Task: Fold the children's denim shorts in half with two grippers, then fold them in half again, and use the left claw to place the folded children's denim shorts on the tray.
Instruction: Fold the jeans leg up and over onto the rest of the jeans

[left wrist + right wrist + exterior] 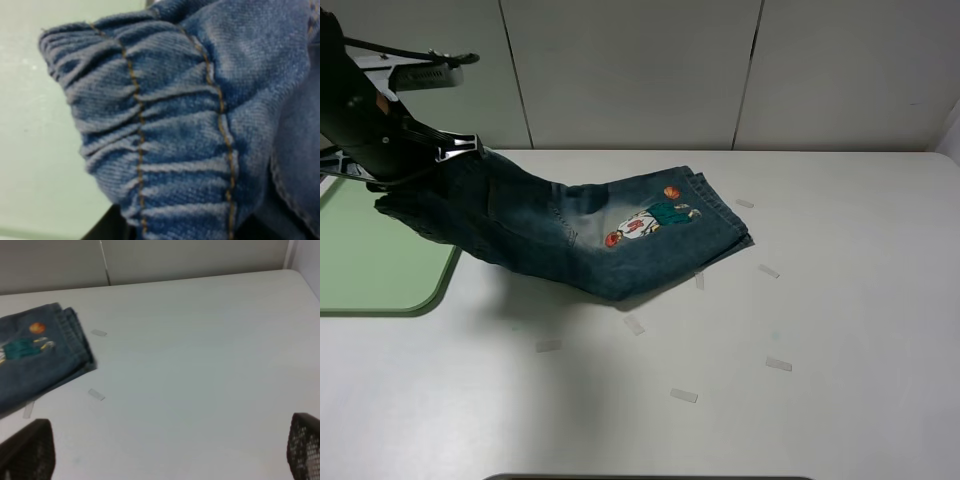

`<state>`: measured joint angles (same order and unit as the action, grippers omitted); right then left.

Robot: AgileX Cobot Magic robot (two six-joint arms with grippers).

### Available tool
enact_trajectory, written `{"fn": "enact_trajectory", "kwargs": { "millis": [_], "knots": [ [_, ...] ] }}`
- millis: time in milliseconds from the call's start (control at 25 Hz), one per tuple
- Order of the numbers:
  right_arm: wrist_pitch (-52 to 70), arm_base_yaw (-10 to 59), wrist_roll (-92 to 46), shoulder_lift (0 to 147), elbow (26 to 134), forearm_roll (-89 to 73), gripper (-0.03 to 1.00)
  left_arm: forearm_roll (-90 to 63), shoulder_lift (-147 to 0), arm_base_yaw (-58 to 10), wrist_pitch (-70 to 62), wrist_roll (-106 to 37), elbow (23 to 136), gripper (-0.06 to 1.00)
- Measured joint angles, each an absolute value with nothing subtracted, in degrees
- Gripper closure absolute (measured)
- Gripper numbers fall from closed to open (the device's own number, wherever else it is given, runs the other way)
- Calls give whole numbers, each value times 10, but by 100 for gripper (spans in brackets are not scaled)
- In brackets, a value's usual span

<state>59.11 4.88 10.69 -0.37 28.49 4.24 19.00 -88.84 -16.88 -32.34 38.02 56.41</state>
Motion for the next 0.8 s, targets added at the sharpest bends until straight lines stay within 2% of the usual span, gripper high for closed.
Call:
{"fn": "enact_trajectory", "kwargs": {
  "millis": [480,800],
  "knots": [
    [591,49,107,-4,285,42,27,192,-783,-169,-429,353,564,70],
    [591,49,107,-4,285,42,27,162,-812,-169,-385,362,564,70]
  ]
}}
